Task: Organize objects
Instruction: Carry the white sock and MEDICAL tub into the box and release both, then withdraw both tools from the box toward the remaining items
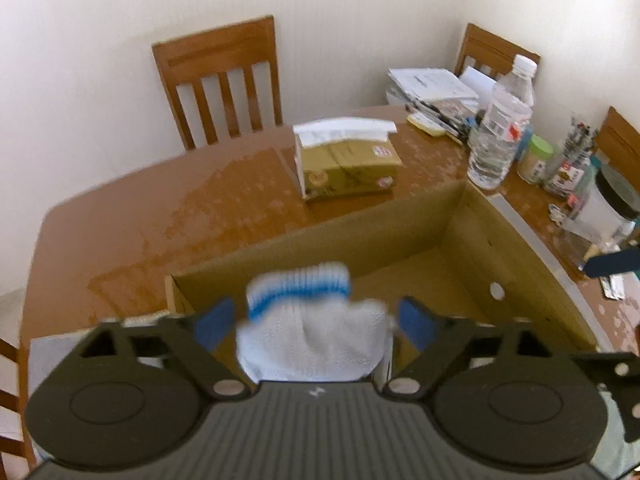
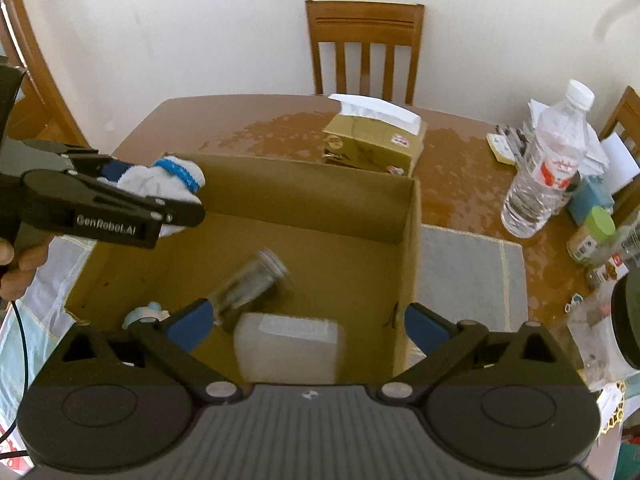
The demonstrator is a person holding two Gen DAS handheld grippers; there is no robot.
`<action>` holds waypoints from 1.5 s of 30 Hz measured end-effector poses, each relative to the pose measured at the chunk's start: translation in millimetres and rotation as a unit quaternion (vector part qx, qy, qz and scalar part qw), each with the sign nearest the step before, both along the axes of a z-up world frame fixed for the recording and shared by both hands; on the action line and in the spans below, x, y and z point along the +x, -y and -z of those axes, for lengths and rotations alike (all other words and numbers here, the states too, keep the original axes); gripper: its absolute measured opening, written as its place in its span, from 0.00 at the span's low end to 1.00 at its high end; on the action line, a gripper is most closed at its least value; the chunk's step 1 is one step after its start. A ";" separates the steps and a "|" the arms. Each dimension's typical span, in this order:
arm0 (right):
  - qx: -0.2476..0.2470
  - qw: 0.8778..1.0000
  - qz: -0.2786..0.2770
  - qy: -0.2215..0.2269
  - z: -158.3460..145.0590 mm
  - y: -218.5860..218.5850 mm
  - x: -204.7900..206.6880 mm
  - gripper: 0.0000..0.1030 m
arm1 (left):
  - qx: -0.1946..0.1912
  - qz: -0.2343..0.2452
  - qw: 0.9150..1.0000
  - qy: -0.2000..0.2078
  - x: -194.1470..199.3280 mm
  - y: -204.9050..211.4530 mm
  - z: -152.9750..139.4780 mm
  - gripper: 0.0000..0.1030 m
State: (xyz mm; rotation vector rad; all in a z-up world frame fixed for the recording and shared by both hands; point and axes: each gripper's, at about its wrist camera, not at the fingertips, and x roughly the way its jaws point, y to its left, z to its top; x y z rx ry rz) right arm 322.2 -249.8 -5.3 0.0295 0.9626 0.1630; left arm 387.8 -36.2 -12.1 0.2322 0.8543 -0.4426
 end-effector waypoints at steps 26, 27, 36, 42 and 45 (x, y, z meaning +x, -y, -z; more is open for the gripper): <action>-0.002 1.000 0.014 0.023 15.5 -8.6 -62.5 1.00 | -0.003 -0.029 0.999 0.028 -89.0 -29.1 -20.3 0.96; -0.001 1.000 0.014 0.023 17.0 -9.1 -66.7 1.00 | -0.003 -0.032 0.999 0.028 -94.1 -30.7 -19.7 0.96; 0.007 0.999 0.029 0.014 35.0 -12.8 -102.6 1.00 | 0.002 -0.051 0.998 0.032 -145.0 -42.8 -3.6 0.97; -0.005 0.998 0.053 0.020 42.8 -20.1 -129.3 1.00 | -0.004 -0.045 0.999 0.009 -172.9 -56.1 20.5 0.97; -0.003 0.997 0.069 0.018 46.7 -26.0 -142.9 1.00 | -0.008 -0.040 0.999 -0.005 -185.4 -64.5 33.8 0.97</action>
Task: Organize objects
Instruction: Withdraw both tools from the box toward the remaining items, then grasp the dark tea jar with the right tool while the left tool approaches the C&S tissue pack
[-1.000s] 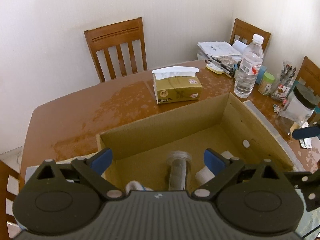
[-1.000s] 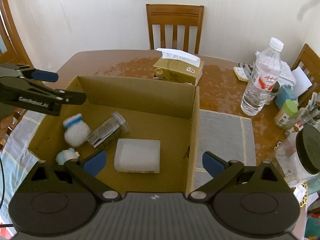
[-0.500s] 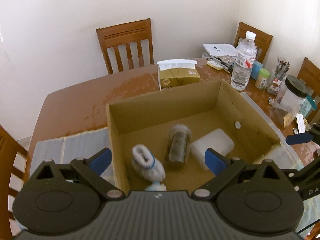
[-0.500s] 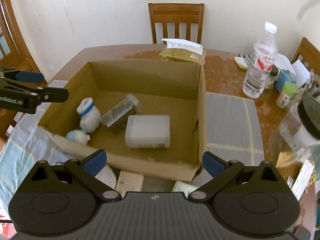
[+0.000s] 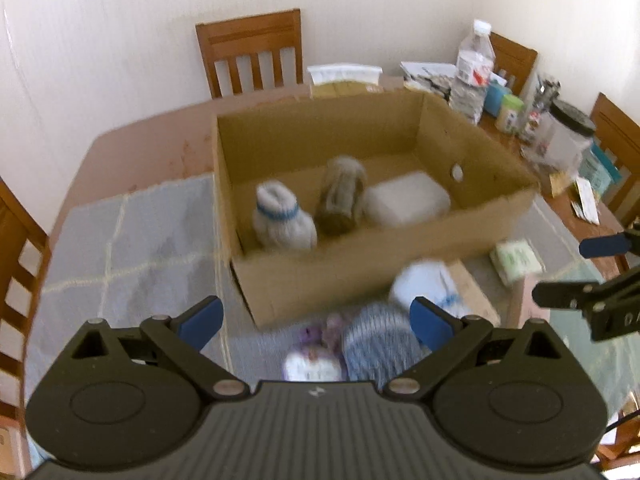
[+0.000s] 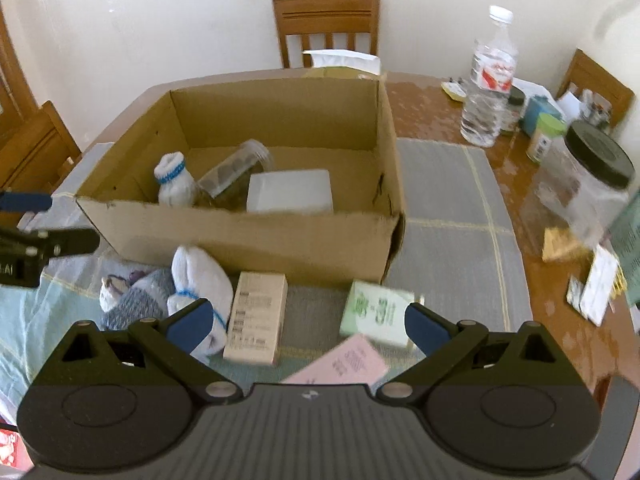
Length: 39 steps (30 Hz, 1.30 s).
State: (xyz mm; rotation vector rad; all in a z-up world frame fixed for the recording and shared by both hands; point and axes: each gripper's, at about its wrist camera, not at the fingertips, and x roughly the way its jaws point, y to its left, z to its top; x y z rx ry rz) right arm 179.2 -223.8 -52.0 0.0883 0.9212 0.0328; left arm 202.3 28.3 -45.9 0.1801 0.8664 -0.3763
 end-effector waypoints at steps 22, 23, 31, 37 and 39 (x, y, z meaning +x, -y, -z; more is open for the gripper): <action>-0.005 0.991 0.110 -0.071 41.8 -18.9 -76.5 1.00 | -0.007 0.074 0.993 -0.087 -29.2 1.4 76.3 0.96; -0.004 0.991 0.107 -0.076 44.8 -18.9 -77.6 1.00 | -0.004 0.074 0.993 -0.088 -27.5 3.9 77.8 0.96; -0.020 0.992 0.074 -0.098 64.9 -17.9 -76.4 1.00 | 0.019 0.067 0.993 -0.093 -27.0 17.2 90.7 0.97; -0.037 0.990 0.068 -0.116 76.2 -5.9 -72.6 1.00 | 0.049 0.060 0.992 -0.096 -33.4 6.6 92.2 0.99; -0.043 0.990 0.067 -0.119 78.0 -0.7 -73.5 1.00 | 0.049 0.044 0.993 -0.102 -31.6 -2.0 91.9 0.99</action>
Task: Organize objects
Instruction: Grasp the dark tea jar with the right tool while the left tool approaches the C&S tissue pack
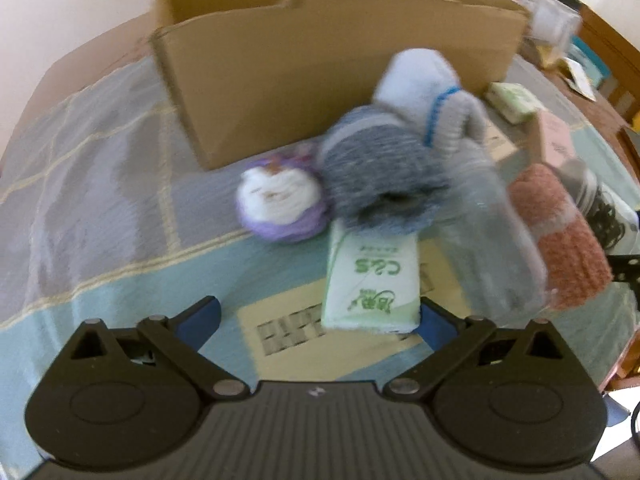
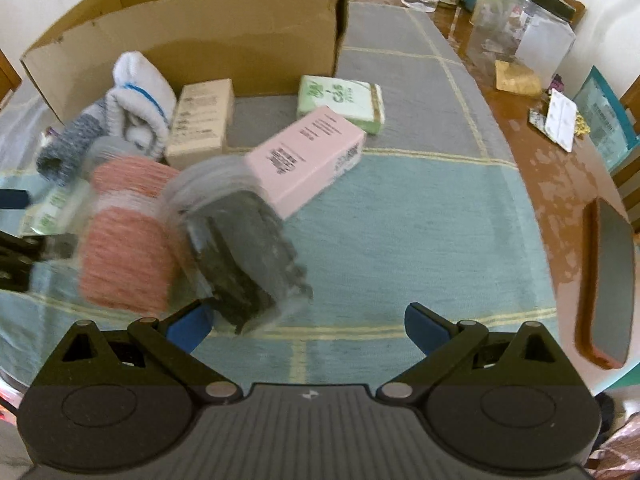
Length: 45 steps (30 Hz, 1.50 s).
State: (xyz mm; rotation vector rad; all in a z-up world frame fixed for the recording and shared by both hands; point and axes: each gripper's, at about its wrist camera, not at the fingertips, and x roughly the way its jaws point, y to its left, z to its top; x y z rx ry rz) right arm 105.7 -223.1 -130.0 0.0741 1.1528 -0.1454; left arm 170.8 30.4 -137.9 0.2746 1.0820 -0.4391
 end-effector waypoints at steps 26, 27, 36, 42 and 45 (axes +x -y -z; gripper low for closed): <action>0.044 0.997 -0.002 0.063 -50.8 22.4 15.5 1.00 | -0.038 -0.032 0.999 0.005 12.6 -17.8 -19.9 0.99; 0.051 0.996 -0.006 0.067 -51.7 17.3 21.8 1.00 | -0.039 -0.036 0.999 0.007 14.3 -14.2 -16.5 0.99; 0.019 0.998 -0.018 0.048 -32.8 -8.7 40.6 1.00 | -0.022 -0.056 0.998 0.002 18.9 -19.5 2.6 0.99; 0.020 1.000 0.002 0.017 -23.7 5.5 22.1 1.00 | -0.004 -0.060 0.998 0.008 12.8 -41.4 2.0 0.99; 0.021 1.000 0.010 0.009 -17.6 9.9 17.7 1.00 | -0.001 -0.056 0.998 0.011 16.3 -39.1 3.6 0.99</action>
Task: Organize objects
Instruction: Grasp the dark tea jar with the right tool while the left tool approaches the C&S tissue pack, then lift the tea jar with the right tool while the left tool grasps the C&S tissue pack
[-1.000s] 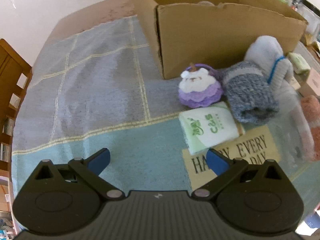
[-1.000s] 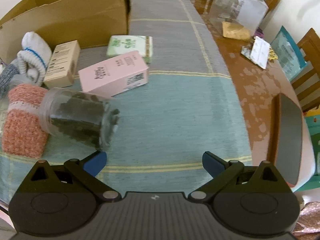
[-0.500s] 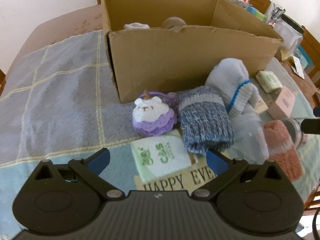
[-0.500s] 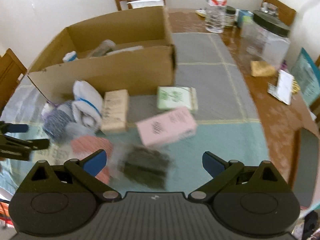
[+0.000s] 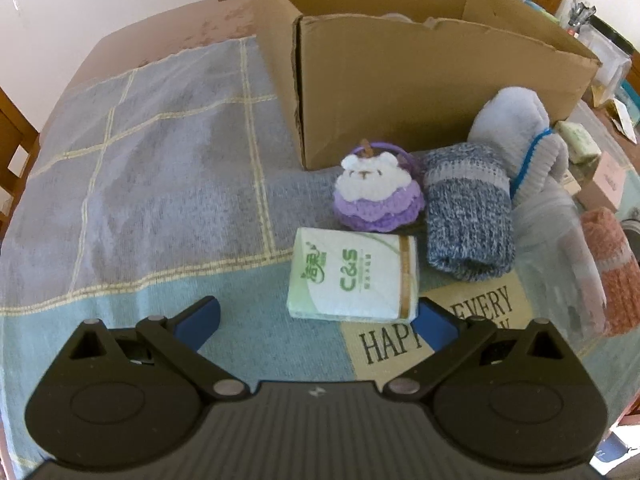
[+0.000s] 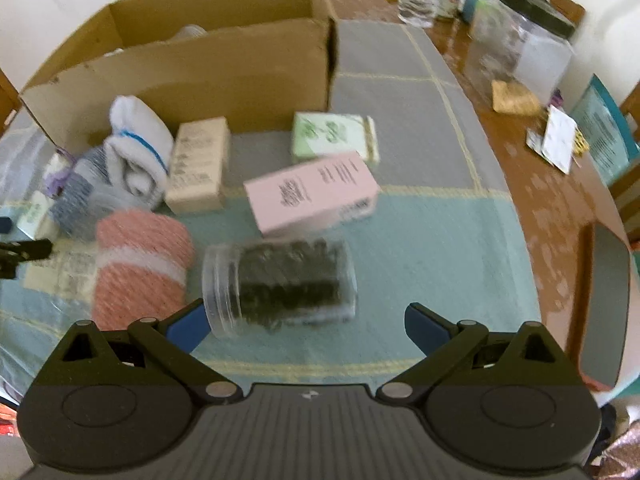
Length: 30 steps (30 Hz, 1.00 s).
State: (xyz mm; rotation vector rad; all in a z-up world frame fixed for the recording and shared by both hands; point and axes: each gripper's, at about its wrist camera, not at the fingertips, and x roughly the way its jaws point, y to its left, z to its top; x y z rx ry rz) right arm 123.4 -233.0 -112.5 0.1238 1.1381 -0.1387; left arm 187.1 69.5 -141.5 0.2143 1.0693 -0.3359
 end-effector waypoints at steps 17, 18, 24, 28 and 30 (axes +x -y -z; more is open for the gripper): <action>-0.020 0.999 -0.034 0.020 24.8 -2.1 0.2 1.00 | -0.013 0.043 0.999 0.015 9.1 19.9 8.2 1.00; -0.021 0.999 -0.035 0.022 25.1 -2.2 0.1 1.00 | -0.012 0.045 0.999 0.014 10.4 20.1 8.3 1.00; -0.022 0.999 -0.041 0.023 24.3 -0.9 2.2 1.00 | -0.011 0.052 0.999 0.010 17.8 16.8 10.4 1.00; -0.023 0.999 -0.039 0.012 23.3 -1.0 7.7 1.00 | -0.012 0.050 0.999 0.009 21.5 7.3 11.2 0.96; -0.031 0.999 -0.039 0.016 19.2 -3.3 8.4 1.00 | -0.013 0.051 0.999 0.011 20.5 6.5 10.9 0.91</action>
